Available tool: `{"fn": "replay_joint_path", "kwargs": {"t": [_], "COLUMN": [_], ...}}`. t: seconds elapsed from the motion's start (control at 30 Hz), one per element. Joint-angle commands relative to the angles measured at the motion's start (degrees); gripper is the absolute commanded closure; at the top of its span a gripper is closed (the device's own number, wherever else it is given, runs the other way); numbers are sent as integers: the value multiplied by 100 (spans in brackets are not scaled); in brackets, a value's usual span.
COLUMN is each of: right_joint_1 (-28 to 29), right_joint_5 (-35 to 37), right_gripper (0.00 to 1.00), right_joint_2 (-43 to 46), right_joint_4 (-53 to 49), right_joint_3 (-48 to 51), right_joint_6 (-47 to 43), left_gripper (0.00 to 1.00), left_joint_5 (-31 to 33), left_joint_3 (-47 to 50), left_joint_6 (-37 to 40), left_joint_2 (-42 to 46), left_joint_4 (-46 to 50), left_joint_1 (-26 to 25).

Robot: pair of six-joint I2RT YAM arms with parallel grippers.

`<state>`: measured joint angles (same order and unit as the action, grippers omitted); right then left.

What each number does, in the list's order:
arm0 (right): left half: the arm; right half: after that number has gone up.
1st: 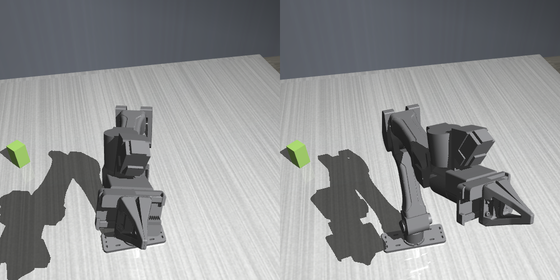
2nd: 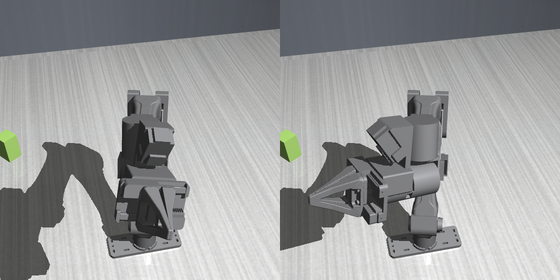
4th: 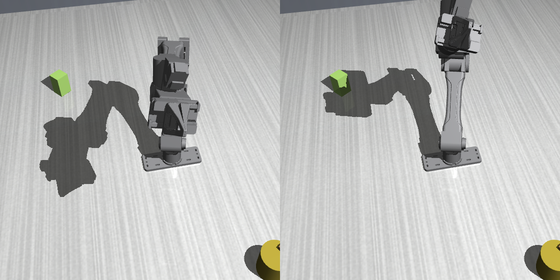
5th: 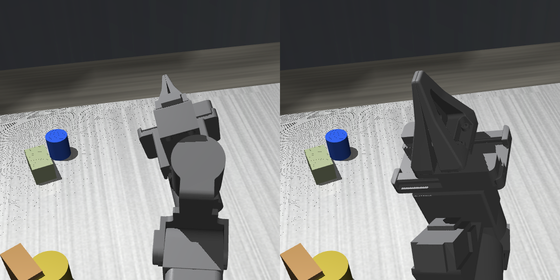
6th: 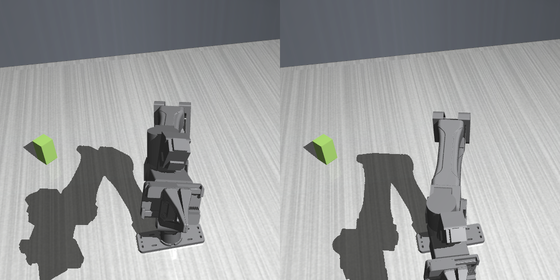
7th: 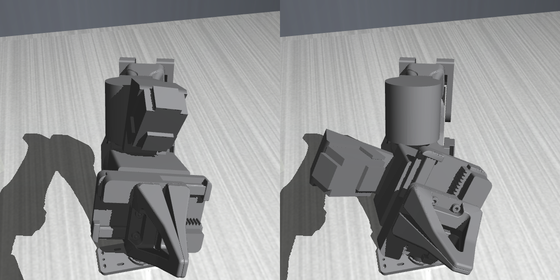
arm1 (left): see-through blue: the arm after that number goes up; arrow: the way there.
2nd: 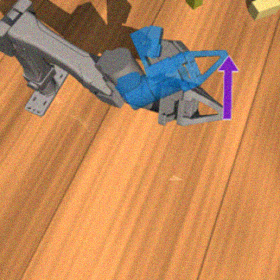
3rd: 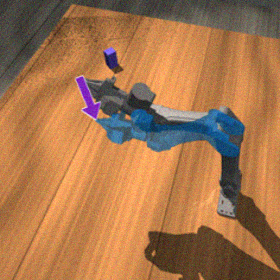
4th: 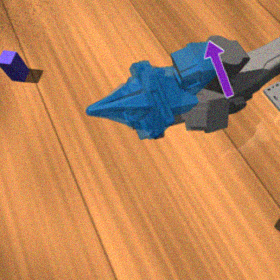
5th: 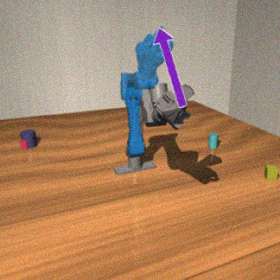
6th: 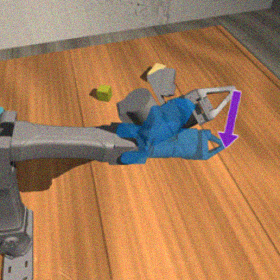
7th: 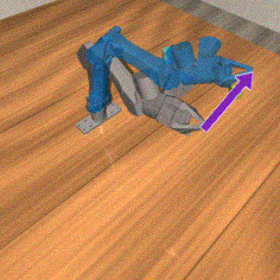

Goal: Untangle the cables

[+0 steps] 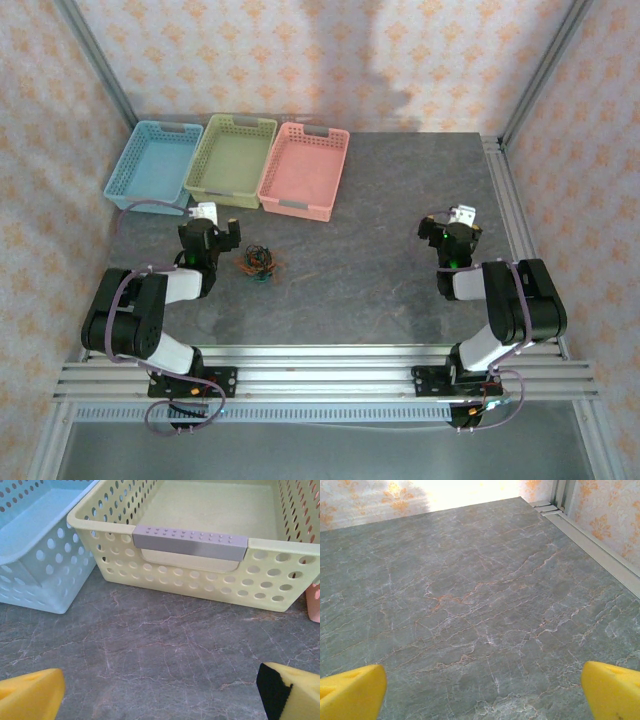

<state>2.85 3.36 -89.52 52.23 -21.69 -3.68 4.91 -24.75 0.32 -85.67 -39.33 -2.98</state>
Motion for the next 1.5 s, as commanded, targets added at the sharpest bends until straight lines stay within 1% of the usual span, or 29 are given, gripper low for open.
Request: {"fn": "replay_joint_path", "kwargs": {"t": [0.0, 0.83, 0.93, 1.07, 1.1, 1.13, 1.17, 1.2, 1.27, 1.37, 1.4, 1.47], "right_joint_1": [22, 22, -4, -4, 36, 84, 129, 150, 162, 312, 353, 400], "right_joint_5": [-35, -43, 8, 63, 171, 316, 509, 744, 895, 1155, 1239, 1381], "right_gripper": [1, 1, 0, 1, 1, 1, 1, 1, 1, 1, 1, 1], "right_joint_2": [59, 53, 48, 56, 57, 58, 61, 104, 277, 472, 517, 621], "right_joint_4": [86, 61, -88, 13, 103, 213, 404, 586, 658, 648, 665, 690], "right_joint_3": [34, 16, -63, -9, 38, 91, 166, 274, 403, 476, 500, 547], "right_joint_6": [-76, -62, 7, -14, -26, -35, -36, 25, 83, -31, -56, -75], "left_gripper": [0, 0, 0, 0, 0, 0, 0, 0, 0, 0, 0, 0], "left_joint_5": [16, 18, 19, 44, 133, 253, 523, 752, 804, 728, 767, 1057], "left_joint_3": [-38, -38, -38, -14, -89, -327, -668, -911, -1057, -1194, -1380, -1965], "left_joint_6": [74, 80, 74, 92, 86, 67, -75, -220, -374, -892, -1149, -1805], "left_joint_2": [6, 6, 6, 22, 188, 397, 610, 761, 1073, 1538, 1594, 1463], "left_joint_4": [-187, -187, -182, -243, 54, 668, 1446, 1941, 2175, 2298, 2466, 3202], "left_joint_1": [11, 8, 11, 4, -28, -54, -79, -88, -80, -75, -69, 7]}}
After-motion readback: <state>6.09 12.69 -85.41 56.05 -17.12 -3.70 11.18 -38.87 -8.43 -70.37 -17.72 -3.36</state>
